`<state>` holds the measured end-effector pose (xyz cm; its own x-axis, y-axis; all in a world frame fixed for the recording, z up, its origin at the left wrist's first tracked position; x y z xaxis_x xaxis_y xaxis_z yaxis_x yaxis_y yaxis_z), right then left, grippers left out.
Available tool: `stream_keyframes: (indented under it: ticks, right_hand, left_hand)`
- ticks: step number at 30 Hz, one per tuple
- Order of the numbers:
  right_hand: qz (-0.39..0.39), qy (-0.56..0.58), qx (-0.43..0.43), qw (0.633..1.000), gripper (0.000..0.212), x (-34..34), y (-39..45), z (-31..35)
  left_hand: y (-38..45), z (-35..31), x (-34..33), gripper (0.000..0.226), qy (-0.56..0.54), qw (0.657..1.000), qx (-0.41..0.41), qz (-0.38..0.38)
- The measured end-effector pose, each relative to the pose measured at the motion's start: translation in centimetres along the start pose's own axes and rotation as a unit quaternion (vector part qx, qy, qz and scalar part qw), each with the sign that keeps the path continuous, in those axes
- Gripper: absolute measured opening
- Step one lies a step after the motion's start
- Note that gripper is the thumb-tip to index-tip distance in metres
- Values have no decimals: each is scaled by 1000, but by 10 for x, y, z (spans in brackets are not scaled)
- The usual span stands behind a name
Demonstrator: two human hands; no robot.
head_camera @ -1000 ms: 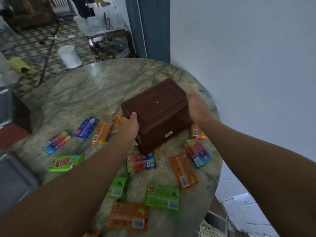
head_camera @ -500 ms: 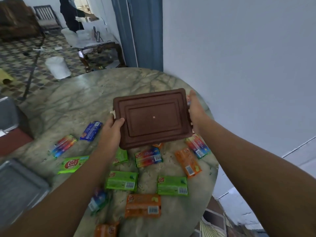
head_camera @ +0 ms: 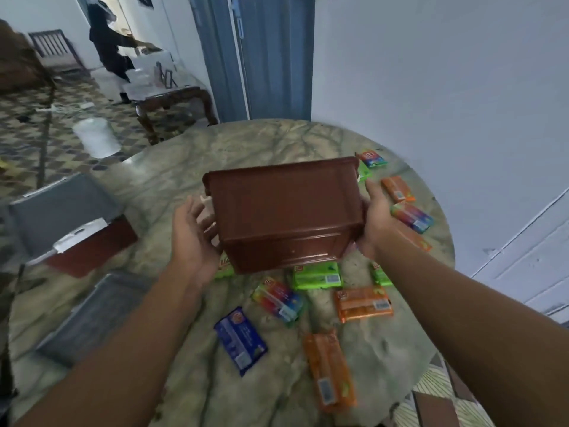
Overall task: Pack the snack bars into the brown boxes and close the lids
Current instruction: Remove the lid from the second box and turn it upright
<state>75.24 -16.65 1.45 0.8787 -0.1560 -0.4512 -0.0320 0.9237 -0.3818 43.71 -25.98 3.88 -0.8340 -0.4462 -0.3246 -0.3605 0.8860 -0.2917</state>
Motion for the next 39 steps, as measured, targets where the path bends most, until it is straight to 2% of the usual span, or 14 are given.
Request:
stream_keyframes:
  ticks: [4,9,15,17,18,21,22,24,27,30,32,36,37,39]
  right_hand:
    - [18,1,-12,1000,71,-18,-24,-35]
    - [26,5,-32,999,54,-39,-33,-66]
    - [65,-39,-55,996,35,-79,-27,-82]
    - [96,-98,-63,989,61,-93,-25,-90]
    - [107,-106,-71,986,65,-101,-23,-96]
    - [98,-136,-64,984,37,-115,-22,-104]
    - [99,-152,-69,981,39,-120,-21,-109]
    - [109,-199,-86,970,50,-133,-28,-116]
    - [117,-278,-78,950,24,-156,-37,-120]
    - [73,-336,-27,939,15,-177,-39,-119]
    - [25,-372,12,928,14,-188,-41,-121]
    - [-19,-378,35,925,15,-209,-60,-136]
    - [-23,-365,26,930,21,-214,-70,-143]
    - [-40,-327,3,944,26,-215,-85,-158]
  left_hand:
    - [-13,-14,50,61,13,999,41,-25]
    - [-13,-25,90,41,40,997,65,21]
    - [-5,-34,143,12,111,992,58,-31]
    - [-4,-36,161,13,105,991,39,-69]
    - [-5,-39,168,15,105,990,29,-87]
    - [-2,-44,198,37,131,983,22,-127]
    - [-1,-46,207,41,147,980,30,-128]
    - [4,-48,215,49,179,979,57,-74]
    - [14,-53,226,51,199,976,86,-26]
    - [22,-61,227,32,219,971,93,32]
    - [41,-68,247,31,236,968,85,14]
    - [69,-77,294,69,337,937,86,-36]
    - [73,-77,300,67,353,932,81,-32]
    - [75,-83,304,38,404,913,56,-21]
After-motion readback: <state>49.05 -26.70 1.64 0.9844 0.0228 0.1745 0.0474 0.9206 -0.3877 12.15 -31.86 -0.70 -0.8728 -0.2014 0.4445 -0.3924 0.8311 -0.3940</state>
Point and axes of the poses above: each hand's wrist, its own y-axis towards the middle knuckle, its own x-axis out of the back of the hand, z = x × y, the point moved 9 cm from there along y, towards the middle knuckle, and after that the axes turned 7 degrees about y, right-handed, at the moved point
